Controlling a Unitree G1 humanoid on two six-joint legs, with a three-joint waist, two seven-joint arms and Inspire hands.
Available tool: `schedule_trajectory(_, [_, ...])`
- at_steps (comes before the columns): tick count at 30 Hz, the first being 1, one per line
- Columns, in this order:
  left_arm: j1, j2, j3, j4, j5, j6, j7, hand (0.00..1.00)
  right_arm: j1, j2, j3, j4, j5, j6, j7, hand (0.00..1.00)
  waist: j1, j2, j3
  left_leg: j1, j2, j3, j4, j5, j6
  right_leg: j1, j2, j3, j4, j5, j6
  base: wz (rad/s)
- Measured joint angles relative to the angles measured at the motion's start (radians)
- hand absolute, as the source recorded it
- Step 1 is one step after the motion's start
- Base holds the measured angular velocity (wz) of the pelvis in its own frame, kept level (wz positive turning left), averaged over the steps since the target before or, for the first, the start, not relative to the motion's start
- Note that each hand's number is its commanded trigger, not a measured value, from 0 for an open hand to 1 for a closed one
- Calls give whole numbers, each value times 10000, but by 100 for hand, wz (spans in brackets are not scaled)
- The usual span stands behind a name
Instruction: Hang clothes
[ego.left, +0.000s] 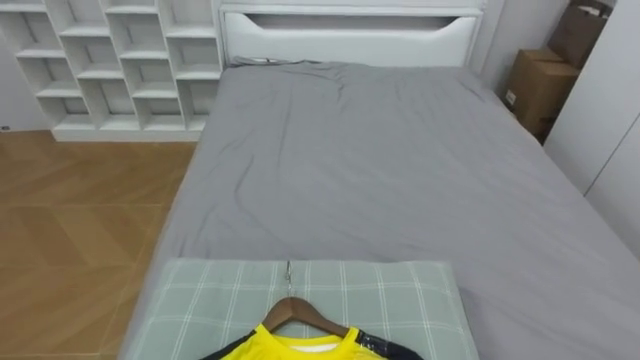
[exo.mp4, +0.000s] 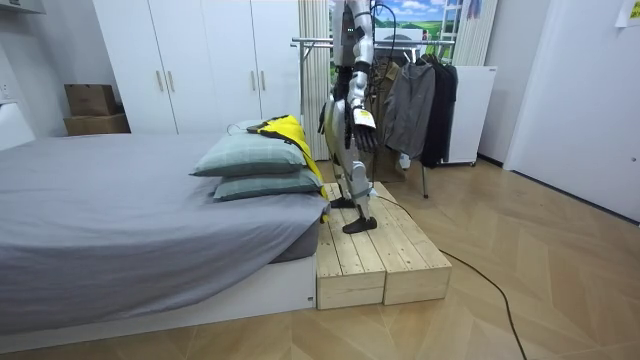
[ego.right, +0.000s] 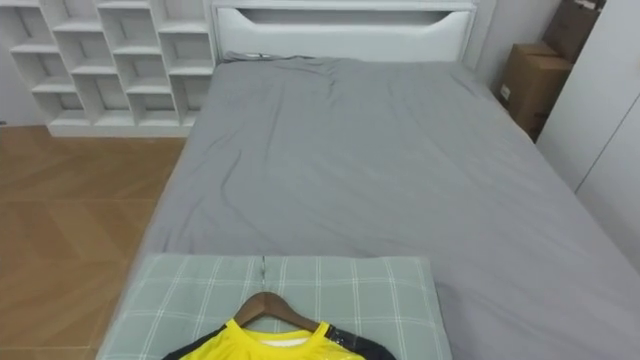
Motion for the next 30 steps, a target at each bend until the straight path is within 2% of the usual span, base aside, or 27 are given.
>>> schedule_trajectory(3, [49, -4, -250, -557, 546, -257, 731, 0, -15, -23, 255, -78, -3, -18, -89, 0, -32, -4, -2, -1, -3, -13, 0, 0, 0, 3, -2, -10, -1, 0, 0, 0])
schedule_trajectory(5, [30, 1, -635, -990, 1420, -310, 1320, 0, -30, -162, 611, -64, 15, -92, -104, 0, -68, 0, -2, -43, -10, -106, 5, 0, 0, 0, -18, -101, 7, 0, 0, 12])
schedule_trajectory(8, [36, 13, -1016, -1602, 2653, -491, 1752, 0, -58, -228, 613, -67, 16, -137, -130, 0, -195, 5, -7, -85, -16, -255, 3, 1, 0, 41, -25, -212, -30, -7, 1, 12])
schedule_trajectory(11, [-33, 57, -1526, -1922, 3301, -644, 2085, 0, -61, -300, 696, -99, -24, -241, -194, 0, -350, 65, -6, -81, -16, -247, 10, 2, 1, 43, -26, -193, -31, -13, 2, 0])
schedule_trajectory(15, [-303, 90, -2022, -1935, 3996, -858, 2261, 0, -105, -305, 960, -98, -25, -370, -179, 0, -577, 27, 7, -93, -16, -203, 112, 3, 1, 15, -28, -109, -5, -32, -2, -7])
schedule_trajectory(21, [-639, 114, -2636, -1933, 4830, -1041, 2260, 0, -43, -308, 997, -174, -21, -440, -208, 0, -592, -28, 13, -118, -6, -199, 139, 1, 0, 6, -15, -90, -10, -51, -15, -2])
schedule_trajectory(30, [-724, 119, -2750, -1933, 5518, -1045, 2233, 0, 51, -315, 988, -157, 5, -670, -185, 0, -663, 42, 10, -85, -2, -101, 87, 1, -1, -2, -10, -67, -1, -45, -20, 0])
